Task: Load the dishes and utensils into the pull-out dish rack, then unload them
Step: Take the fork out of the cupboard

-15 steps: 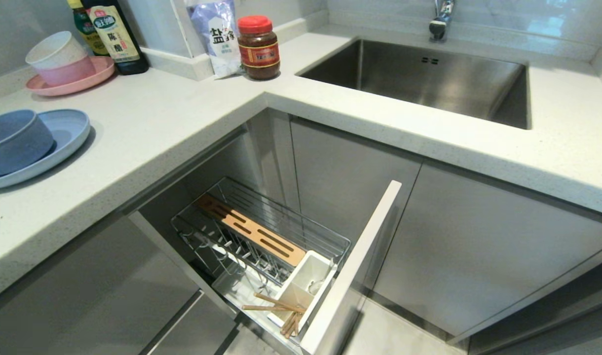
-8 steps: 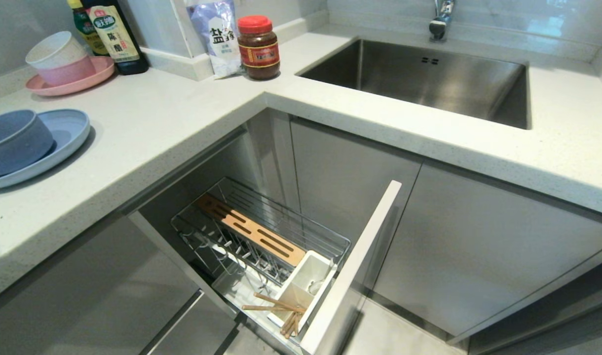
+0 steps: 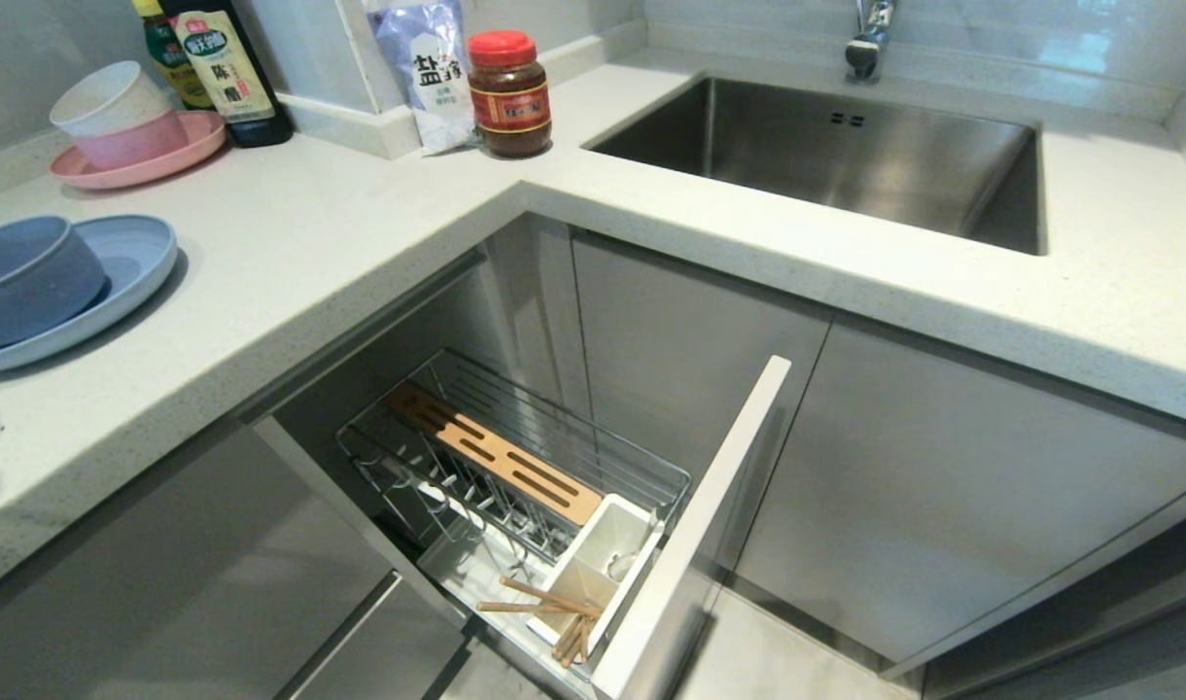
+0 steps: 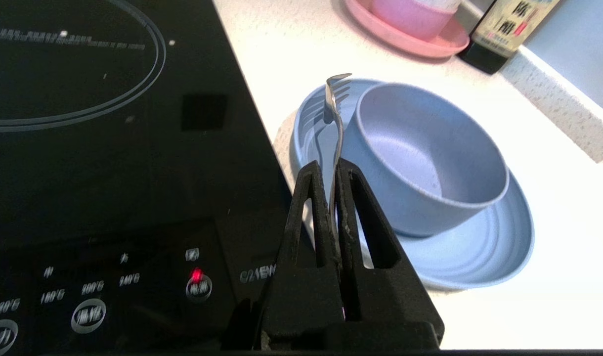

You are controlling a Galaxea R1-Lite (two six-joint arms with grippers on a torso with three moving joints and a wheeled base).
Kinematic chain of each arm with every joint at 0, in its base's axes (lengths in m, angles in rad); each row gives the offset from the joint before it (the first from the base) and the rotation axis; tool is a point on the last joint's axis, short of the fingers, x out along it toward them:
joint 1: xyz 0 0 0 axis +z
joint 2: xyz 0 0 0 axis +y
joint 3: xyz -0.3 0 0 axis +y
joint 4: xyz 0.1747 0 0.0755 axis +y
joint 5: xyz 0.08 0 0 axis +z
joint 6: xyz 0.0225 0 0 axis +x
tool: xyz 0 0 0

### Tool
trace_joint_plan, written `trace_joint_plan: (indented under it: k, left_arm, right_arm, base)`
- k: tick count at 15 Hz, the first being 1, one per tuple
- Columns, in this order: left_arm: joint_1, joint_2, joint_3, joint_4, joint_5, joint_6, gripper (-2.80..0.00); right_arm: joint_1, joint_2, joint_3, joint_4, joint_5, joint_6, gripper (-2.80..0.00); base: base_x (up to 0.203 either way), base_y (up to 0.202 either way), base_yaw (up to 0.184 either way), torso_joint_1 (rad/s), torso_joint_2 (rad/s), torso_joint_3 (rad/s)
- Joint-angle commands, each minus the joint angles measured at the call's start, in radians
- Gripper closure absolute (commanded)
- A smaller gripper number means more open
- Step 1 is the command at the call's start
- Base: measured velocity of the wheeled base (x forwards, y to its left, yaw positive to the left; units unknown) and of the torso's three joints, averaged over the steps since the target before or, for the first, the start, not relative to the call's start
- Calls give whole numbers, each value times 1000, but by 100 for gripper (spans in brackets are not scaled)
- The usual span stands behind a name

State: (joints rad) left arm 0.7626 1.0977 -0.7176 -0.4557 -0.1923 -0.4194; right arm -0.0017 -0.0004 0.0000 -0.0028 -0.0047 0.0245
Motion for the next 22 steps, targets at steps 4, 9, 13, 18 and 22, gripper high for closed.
trace_joint_plan:
  k: [4,9,13,18,22]
  left_arm:
    - [-23,58,1,-59,-1,-11,0]
    - [-44,74,1,-63,-27,-24,0]
    - [-52,76,-1,-67,-37,-25,0]
    - [-52,80,0,-66,-41,-38,0]
    - [-51,79,0,-64,-41,-43,-280]
  right_arm:
    - [0,-4,2,0,0,0,0]
    - [0,-3,2,0,0,0,0]
    - [0,-4,2,0,0,0,0]
    - [0,-4,2,0,0,0,0]
    - [0,-4,2,0,0,0,0]
  base:
    - [0,0,0,0,0,0]
    - [0,0,0,0,0,0]
    - [0,0,0,0,0,0]
    - [0,0,0,0,0,0]
    - [0,0,0,0,0,0]
